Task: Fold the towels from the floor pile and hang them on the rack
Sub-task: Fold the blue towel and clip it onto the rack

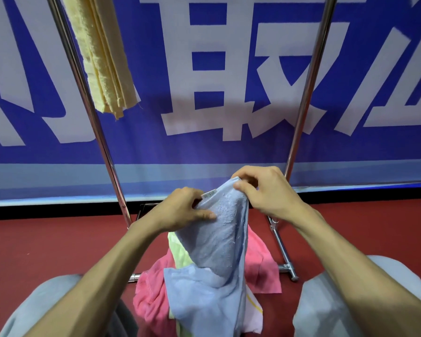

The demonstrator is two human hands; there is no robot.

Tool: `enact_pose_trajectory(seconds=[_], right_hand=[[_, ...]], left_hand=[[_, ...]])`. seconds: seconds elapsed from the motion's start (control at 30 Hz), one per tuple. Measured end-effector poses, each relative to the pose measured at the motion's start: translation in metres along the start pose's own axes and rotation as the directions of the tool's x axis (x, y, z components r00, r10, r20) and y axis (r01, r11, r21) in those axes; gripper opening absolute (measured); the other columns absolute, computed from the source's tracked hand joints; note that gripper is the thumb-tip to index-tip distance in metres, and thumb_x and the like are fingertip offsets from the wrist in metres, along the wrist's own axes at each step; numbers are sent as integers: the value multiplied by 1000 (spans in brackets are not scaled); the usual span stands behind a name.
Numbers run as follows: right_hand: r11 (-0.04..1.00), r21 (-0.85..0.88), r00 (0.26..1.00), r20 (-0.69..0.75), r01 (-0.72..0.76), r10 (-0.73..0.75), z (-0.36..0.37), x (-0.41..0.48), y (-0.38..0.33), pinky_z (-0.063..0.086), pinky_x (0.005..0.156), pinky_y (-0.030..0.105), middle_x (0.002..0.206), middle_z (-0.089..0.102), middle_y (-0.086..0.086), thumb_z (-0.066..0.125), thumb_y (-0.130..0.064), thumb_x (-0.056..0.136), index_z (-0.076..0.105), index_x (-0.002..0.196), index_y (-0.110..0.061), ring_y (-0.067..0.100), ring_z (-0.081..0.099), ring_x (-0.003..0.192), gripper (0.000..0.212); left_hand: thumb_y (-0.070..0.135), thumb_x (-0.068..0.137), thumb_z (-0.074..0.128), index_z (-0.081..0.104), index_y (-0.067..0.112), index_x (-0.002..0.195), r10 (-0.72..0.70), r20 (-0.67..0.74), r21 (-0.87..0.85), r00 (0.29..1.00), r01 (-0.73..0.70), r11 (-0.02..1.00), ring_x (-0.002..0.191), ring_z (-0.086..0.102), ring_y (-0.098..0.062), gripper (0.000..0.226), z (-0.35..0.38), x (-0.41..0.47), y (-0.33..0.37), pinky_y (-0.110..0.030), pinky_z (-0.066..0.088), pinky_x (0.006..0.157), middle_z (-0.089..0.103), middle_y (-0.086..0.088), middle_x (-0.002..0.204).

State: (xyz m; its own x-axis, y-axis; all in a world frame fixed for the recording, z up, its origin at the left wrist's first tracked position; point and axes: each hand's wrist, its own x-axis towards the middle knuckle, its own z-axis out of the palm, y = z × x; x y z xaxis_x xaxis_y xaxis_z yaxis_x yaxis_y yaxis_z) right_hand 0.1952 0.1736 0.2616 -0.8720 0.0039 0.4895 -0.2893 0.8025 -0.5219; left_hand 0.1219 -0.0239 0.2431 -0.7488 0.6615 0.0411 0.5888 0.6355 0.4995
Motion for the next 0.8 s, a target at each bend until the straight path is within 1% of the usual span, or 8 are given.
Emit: enact_pose_trajectory(seconds=[0.13, 0.23, 0.4, 0.5, 0.57, 0.63, 0.73, 0.8], right_hand=[[997, -72, 1000, 10, -21, 22, -6, 2, 4, 37, 63, 12, 60, 59, 0, 60, -16, 90, 71, 89, -9, 15, 52, 65, 13], [994, -96, 999, 4, -50, 51, -9, 2, 7, 37, 61, 10, 62, 58, -8, 55, -17, 93, 70, 88, -8, 7, 51, 55, 18], [985, -145, 992, -93, -96, 83, -5, 5, 12, 28, 60, 27, 65, 52, -1, 45, -10, 95, 61, 86, -2, 20, 46, 62, 20], [982, -39, 968, -177, -185, 175, -6, 6, 10, 28, 58, 35, 59, 40, -2, 36, -8, 96, 44, 71, -7, 13, 36, 55, 26], [974, 56, 954, -195, -221, 227, -7, 7, 8, 26, 57, 32, 61, 36, -1, 32, -11, 99, 36, 69, -10, 12, 31, 55, 30], [966, 95, 954, -159, -242, 255, -6, 8, 7, 27, 55, 28, 63, 35, -2, 31, -20, 102, 31, 69, -15, 12, 30, 55, 34], [956, 111, 952, -108, -273, 285, -4, 10, 13, 33, 55, 14, 65, 45, -5, 39, -31, 101, 45, 78, -17, 8, 39, 58, 28], [956, 135, 951, -134, -259, 277, -3, 11, 17, 34, 56, 12, 59, 46, -4, 54, -30, 94, 58, 81, -13, 8, 39, 55, 21]], left_hand=[[44, 89, 59, 52, 12, 80, 8, -74, 24, 997, -6, 1000, 72, 51, -24, 34, 0, -1, 0, -27, 36, 60, 58, -2, 74], [40, 90, 58, 47, 21, 73, 32, -190, -3, 981, -33, 999, 63, 47, -14, 28, -4, -2, 3, -17, 36, 58, 54, 2, 67], [31, 91, 59, 61, 21, 85, 40, -237, 2, 971, -41, 999, 76, 60, -22, 12, -9, -1, -2, -23, 41, 65, 67, -3, 77], [38, 88, 63, 62, 17, 77, 34, -293, 14, 955, -31, 999, 65, 55, -21, 23, -15, -2, -4, -19, 38, 56, 62, -1, 66], [42, 82, 69, 64, 12, 73, 21, -330, -8, 944, -24, 1000, 56, 52, -18, 31, -21, -4, -5, -25, 40, 54, 60, -3, 59], [40, 76, 74, 66, 11, 73, -3, -352, -70, 936, -23, 997, 51, 51, -10, 31, -26, -6, -6, -21, 40, 52, 63, -4, 60], [29, 74, 79, 65, 13, 79, -63, -397, -132, 916, 11, 991, 52, 51, -4, 22, -33, -7, -10, -13, 39, 51, 63, 4, 66], [23, 77, 78, 65, 13, 82, -113, -412, -220, 904, 22, 975, 52, 52, -4, 17, -38, -9, -15, -16, 42, 54, 64, 4, 68]])
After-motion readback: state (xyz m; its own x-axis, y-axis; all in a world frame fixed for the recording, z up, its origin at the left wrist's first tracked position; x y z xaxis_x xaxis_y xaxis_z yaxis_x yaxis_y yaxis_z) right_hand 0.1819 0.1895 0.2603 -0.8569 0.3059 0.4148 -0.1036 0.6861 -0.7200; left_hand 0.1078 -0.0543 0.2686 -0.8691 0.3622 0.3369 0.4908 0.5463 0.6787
